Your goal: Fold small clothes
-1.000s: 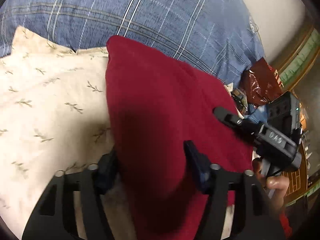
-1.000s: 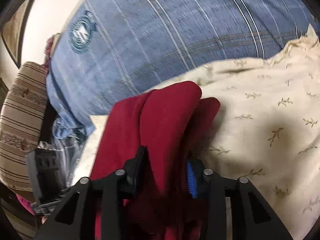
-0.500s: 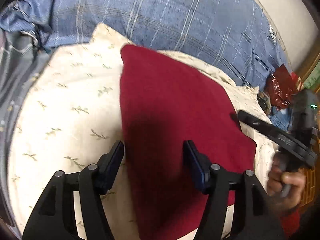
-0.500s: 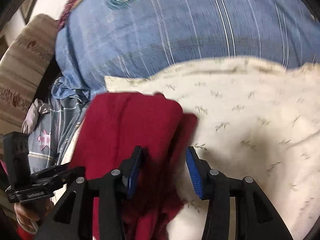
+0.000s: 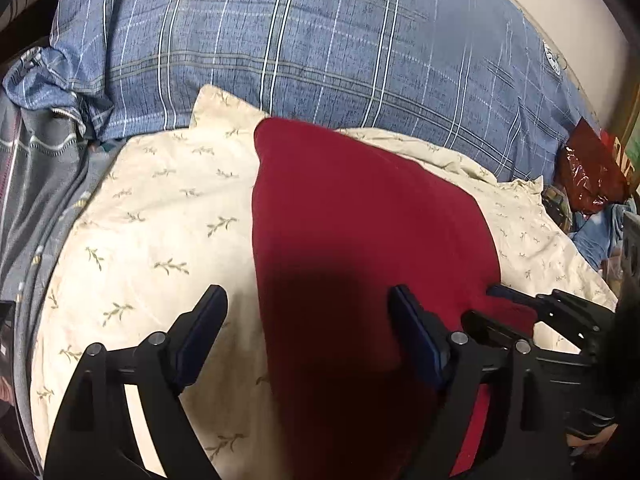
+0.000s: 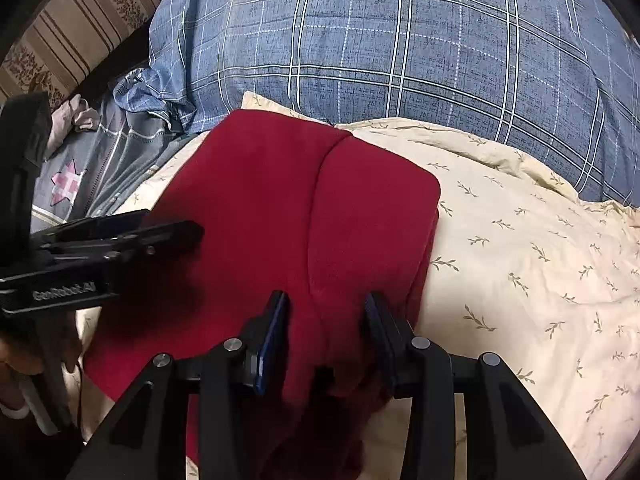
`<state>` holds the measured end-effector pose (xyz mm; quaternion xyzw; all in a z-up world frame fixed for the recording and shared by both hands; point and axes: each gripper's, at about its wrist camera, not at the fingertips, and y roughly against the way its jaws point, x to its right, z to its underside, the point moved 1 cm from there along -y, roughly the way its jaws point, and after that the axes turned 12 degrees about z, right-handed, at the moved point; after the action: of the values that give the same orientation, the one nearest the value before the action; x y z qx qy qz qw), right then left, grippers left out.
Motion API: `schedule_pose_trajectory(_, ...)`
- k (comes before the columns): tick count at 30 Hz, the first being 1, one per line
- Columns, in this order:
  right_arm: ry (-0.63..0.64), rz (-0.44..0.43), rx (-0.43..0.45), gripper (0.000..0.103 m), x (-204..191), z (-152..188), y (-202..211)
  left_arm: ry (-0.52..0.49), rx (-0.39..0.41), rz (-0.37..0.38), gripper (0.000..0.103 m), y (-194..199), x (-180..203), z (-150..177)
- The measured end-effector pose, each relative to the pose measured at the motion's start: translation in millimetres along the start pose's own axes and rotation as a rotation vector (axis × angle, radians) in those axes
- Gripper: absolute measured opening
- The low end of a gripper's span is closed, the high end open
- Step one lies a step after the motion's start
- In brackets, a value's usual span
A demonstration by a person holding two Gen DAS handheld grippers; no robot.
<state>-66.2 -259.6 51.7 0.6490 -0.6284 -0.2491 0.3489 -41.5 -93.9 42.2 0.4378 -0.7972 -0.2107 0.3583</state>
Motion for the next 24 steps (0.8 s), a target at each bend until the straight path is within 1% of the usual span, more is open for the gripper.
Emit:
schedule_pose_trajectory(3, -0.04, -0.023, 0.003, 0.044, 8.4, 0.7, 12.6, -0.007, 0.01, -0.007, 0.084, 2.5, 1.3, 0.9)
schedule_pose_trajectory(5, -0.072, -0.035, 0.026, 0.05, 11.8, 1.9, 26.1, -0.01, 0.015, -0.009, 0.084, 5.0, 1.8, 2.3)
schedule_pose_trajectory(6, -0.082, -0.034, 0.036, 0.057, 11.0, 1.8, 30.8, -0.015, 0.019, -0.011, 0.084, 6.9, 2.0, 2.4)
schedule_pose_trajectory(7, -0.091, -0.03, 0.047, 0.062, 11.0, 2.7, 34.9, -0.016, 0.023, -0.015, 0.084, 8.3, 1.8, 2.6)
schedule_pose_trajectory(11, -0.145, 0.008, 0.072, 0.064, 12.6, 3.9, 47.5, -0.024, 0.061, -0.039, 0.084, 19.7, 0.5, 1.6)
schedule_pose_trajectory(15, -0.198, 0.041, 0.077, 0.073, 15.1, 2.8, 53.4, -0.045, 0.105, -0.059, 0.084, 34.3, 1.9, 1.0)
schedule_pose_trajectory(18, -0.194, 0.061, 0.088, 0.073, 12.0, 2.7, 57.2, -0.065, 0.137, -0.073, 0.084, 43.9, 5.2, 0.1)
schedule_pose_trajectory(20, -0.18, 0.081, 0.1, 0.075, 9.2, 3.5, 61.1, -0.073, 0.153, -0.074, 0.084, 48.7, 7.3, 0.7)
schedule_pose_trajectory(22, -0.168, 0.098, 0.115, 0.077, 6.2, 4.1, 64.0, -0.079, 0.158, -0.074, 0.084, 50.2, 9.5, 1.9)
schedule_pose_trajectory(24, -0.163, 0.114, 0.126, 0.078, 4.6, 4.7, 65.5, -0.095, 0.14, -0.082, 0.084, 48.5, 12.2, 3.0)
